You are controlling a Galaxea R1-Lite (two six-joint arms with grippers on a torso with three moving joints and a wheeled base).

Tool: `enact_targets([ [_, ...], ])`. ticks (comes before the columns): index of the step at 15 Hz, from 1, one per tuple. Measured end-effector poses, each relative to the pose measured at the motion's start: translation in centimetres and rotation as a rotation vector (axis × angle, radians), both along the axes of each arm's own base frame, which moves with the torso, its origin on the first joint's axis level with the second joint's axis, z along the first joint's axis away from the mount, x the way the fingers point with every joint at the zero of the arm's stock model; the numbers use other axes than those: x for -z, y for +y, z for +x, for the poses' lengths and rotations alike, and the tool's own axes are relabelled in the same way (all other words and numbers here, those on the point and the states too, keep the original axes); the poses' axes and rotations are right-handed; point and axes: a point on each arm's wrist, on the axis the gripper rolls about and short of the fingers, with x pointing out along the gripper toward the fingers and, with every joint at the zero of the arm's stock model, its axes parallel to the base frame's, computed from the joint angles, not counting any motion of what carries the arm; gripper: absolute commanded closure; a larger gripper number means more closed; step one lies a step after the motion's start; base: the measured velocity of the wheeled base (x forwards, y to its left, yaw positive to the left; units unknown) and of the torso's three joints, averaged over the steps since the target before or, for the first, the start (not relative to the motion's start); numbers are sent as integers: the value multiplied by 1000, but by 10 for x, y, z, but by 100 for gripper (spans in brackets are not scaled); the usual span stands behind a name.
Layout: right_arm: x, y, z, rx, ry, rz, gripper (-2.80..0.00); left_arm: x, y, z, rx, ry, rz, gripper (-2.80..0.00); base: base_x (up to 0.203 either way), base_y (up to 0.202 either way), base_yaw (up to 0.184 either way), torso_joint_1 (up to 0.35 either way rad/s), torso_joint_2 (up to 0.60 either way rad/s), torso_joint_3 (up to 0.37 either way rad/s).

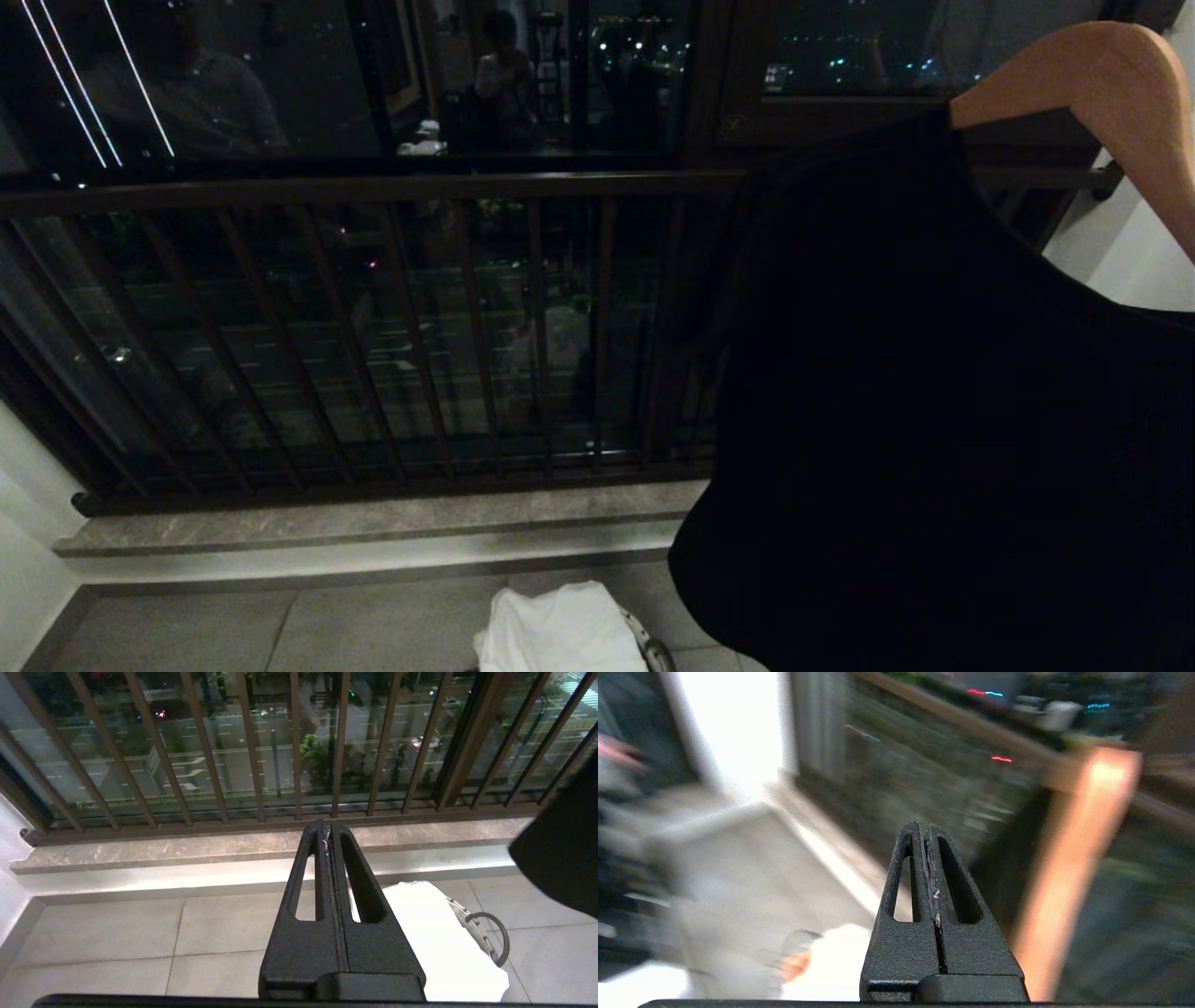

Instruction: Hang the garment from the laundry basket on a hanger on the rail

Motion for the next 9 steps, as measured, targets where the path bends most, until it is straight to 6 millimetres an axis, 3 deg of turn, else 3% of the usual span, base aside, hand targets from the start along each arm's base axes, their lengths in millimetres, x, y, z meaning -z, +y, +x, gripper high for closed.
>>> enact_targets([
  [4,17,24,-31,59,111,296,0,0,0,0,0,0,0,0,0,0,0,0,0,0],
  [7,46,24,-37,330,153,381,0,0,0,0,0,0,0,0,0,0,0,0,0,0],
  [9,70,23,-42,520,173,333,0,0,0,0,0,0,0,0,0,0,0,0,0,0],
])
